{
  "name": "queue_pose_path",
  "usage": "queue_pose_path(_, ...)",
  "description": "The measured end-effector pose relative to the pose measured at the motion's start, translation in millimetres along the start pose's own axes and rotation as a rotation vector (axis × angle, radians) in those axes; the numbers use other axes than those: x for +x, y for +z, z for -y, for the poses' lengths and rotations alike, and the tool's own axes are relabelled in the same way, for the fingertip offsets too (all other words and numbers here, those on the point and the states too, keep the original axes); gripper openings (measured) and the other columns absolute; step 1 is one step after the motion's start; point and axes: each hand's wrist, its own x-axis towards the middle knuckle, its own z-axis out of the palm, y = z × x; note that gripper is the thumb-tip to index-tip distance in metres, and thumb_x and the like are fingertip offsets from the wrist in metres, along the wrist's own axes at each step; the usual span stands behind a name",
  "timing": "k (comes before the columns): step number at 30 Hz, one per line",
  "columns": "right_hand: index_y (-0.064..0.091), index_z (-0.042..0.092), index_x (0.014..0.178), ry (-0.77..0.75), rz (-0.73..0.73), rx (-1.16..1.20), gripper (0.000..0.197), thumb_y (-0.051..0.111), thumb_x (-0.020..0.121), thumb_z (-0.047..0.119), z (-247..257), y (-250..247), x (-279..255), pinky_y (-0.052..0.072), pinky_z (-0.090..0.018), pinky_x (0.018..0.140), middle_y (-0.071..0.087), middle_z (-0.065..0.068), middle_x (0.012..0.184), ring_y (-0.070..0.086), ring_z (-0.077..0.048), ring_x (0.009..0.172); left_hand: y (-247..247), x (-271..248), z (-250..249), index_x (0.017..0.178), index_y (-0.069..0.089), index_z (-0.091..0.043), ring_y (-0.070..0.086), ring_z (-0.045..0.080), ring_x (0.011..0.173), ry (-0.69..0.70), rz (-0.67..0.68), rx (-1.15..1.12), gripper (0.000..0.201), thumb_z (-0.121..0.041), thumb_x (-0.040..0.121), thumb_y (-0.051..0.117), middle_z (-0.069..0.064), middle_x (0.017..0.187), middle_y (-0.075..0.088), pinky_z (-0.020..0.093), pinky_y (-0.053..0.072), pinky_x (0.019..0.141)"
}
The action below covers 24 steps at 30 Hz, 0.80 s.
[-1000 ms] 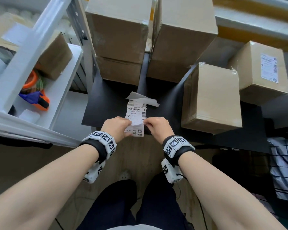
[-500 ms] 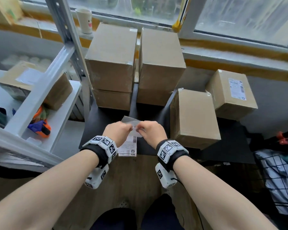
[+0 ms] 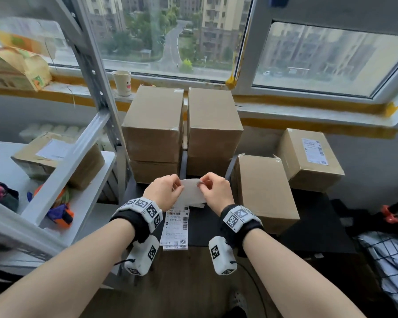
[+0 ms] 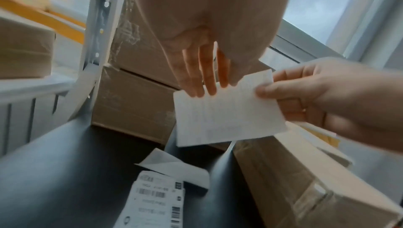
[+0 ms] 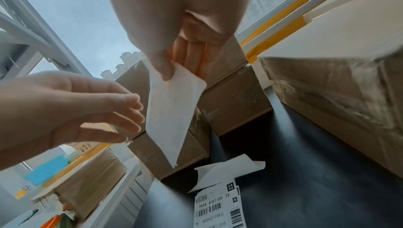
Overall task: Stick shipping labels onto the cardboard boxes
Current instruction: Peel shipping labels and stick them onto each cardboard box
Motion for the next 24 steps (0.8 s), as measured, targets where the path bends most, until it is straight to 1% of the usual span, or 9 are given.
queue_pose_path(2, 0.059, 0.017, 0.078, 0.012, 0.001, 0.039, 0.009, 0.063, 0.086, 0.018, -2, -1, 2, 0.051, -0.032, 0.072, 0.058, 0.009, 0.068, 0.059, -0.016, 0.072, 4, 6, -6, 0.087, 0.064, -0.014, 0.063, 0.018, 0.078, -0.058, 0.042, -0.165, 0.012, -0.024, 0.089, 0.058, 0.001, 0.084, 0.067, 0.031, 0.053, 0.075)
queue_pose_path(4, 0.061, 0.016, 0.082, 0.026, 0.025, 0.111, 0.005, 0.063, 0.086, 0.014, -3, -1, 3, 0.054, -0.030, 0.074, 0.061, 0.007, 0.074, 0.061, -0.011, 0.075, 7, 12, -14, 0.080, 0.064, -0.013, 0.064, 0.019, 0.069, -0.159, 0.069, -0.428, 0.011, -0.019, 0.089, 0.060, 0.005, 0.077, 0.068, 0.034, 0.056, 0.070)
queue_pose_path(6, 0.065, 0.014, 0.092, 0.036, 0.048, 0.198, 0.006, 0.061, 0.088, 0.013, -5, -2, 3, 0.055, -0.026, 0.078, 0.066, 0.003, 0.085, 0.063, -0.008, 0.081, 8, 15, -24, 0.084, 0.066, -0.011, 0.062, 0.016, 0.066, -0.234, 0.092, -0.599, 0.011, -0.017, 0.090, 0.058, 0.007, 0.075, 0.066, 0.027, 0.053, 0.062)
queue_pose_path(8, 0.068, 0.014, 0.097, 0.035, 0.061, 0.254, 0.010, 0.060, 0.090, 0.017, -6, -2, 3, 0.055, -0.023, 0.078, 0.068, 0.001, 0.091, 0.064, -0.009, 0.085, 8, 18, -32, 0.083, 0.067, -0.011, 0.062, 0.015, 0.067, -0.261, 0.111, -0.684, 0.014, -0.021, 0.089, 0.060, 0.005, 0.074, 0.066, 0.023, 0.051, 0.061)
queue_pose_path(11, 0.070, 0.010, 0.102, 0.035, 0.078, 0.293, 0.016, 0.060, 0.091, 0.016, -12, -1, 3, 0.054, -0.025, 0.083, 0.072, -0.005, 0.098, 0.067, -0.012, 0.089, 11, 23, -37, 0.077, 0.066, -0.012, 0.062, 0.013, 0.067, -0.284, 0.143, -0.711, 0.021, -0.028, 0.089, 0.061, 0.003, 0.074, 0.066, 0.022, 0.050, 0.061)
queue_pose_path(15, 0.068, 0.008, 0.112, 0.042, 0.098, 0.306, 0.023, 0.059, 0.091, 0.011, -16, -2, 2, 0.049, -0.019, 0.086, 0.070, -0.008, 0.108, 0.063, -0.009, 0.095, 16, 29, -39, 0.080, 0.067, -0.009, 0.063, 0.013, 0.069, -0.305, 0.154, -0.716, 0.025, -0.031, 0.089, 0.060, 0.004, 0.077, 0.067, 0.021, 0.052, 0.060)
queue_pose_path(21, 0.062, 0.004, 0.120, 0.071, 0.123, 0.382, 0.031, 0.060, 0.089, 0.006, -21, -4, -1, 0.049, -0.028, 0.097, 0.067, -0.011, 0.116, 0.060, -0.013, 0.104, 21, 31, -41, 0.078, 0.067, -0.009, 0.062, 0.013, 0.070, -0.342, 0.169, -0.719, 0.022, -0.028, 0.088, 0.062, 0.006, 0.079, 0.067, 0.017, 0.050, 0.055)
queue_pose_path(22, 0.062, 0.003, 0.120, 0.069, 0.125, 0.399, 0.031, 0.059, 0.090, 0.006, -21, -4, -2, 0.049, -0.026, 0.096, 0.067, -0.010, 0.115, 0.060, -0.013, 0.103, 21, 30, -41, 0.078, 0.067, -0.009, 0.062, 0.013, 0.071, -0.342, 0.175, -0.727, 0.022, -0.027, 0.089, 0.061, 0.007, 0.080, 0.067, 0.017, 0.050, 0.057)
queue_pose_path(24, 0.061, 0.002, 0.121, 0.065, 0.129, 0.443, 0.031, 0.058, 0.090, 0.004, -22, -4, -3, 0.048, -0.016, 0.089, 0.066, -0.005, 0.112, 0.060, -0.011, 0.102, 21, 30, -40, 0.078, 0.066, -0.009, 0.063, 0.014, 0.071, -0.340, 0.186, -0.739, 0.020, -0.025, 0.090, 0.060, 0.008, 0.082, 0.067, 0.019, 0.051, 0.060)
